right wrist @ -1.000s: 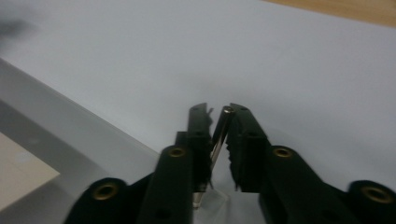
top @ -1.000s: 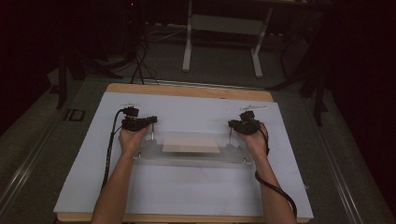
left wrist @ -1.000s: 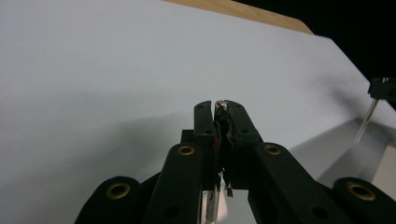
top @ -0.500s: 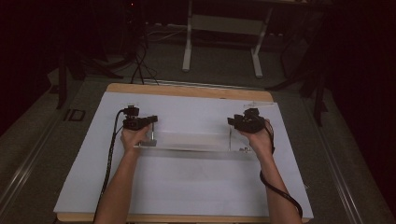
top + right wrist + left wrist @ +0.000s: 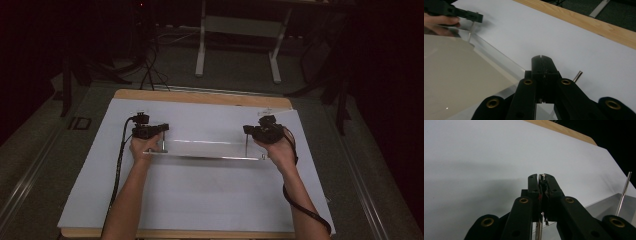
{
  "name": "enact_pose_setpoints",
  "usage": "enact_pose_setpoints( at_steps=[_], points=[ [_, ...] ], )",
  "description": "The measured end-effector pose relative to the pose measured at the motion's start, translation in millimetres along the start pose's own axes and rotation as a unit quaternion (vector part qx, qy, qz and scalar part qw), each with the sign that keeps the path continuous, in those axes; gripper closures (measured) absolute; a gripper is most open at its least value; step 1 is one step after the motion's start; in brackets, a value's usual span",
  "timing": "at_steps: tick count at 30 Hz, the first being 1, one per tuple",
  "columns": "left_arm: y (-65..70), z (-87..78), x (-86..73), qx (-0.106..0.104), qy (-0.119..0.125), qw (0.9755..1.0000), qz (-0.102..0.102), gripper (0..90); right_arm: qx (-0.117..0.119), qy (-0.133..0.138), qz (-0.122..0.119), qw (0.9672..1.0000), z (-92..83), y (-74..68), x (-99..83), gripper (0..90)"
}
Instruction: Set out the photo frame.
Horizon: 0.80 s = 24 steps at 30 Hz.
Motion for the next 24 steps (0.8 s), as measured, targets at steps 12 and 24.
enact_pose_setpoints(
  at_steps=[12, 24],
  points=[
    [-0.3, 0.1, 0.2, -0.003, -0.001, 1.0, 0.0, 85.7, 0.023, 0.008, -0.029, 0.9993, -27.4, -33.0, 9.1, 90.0],
    [-0.2, 0.1, 0.1, -0.004, -0.001, 1.0, 0.001, 85.7, 0.008, 0.027, -0.05, 0.9983, -50.9, -51.9, 2.6, 90.0]
  ],
)
Point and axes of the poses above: each handheld gripper's, and its own axes: z roughly forward along the jaws, x roughly out of its top, y roughly to its right, the point moved 8 cm from there along z, roughly forward along the jaws, and after that the axes turned 11 degrees about -y, right-handed, at the moved point
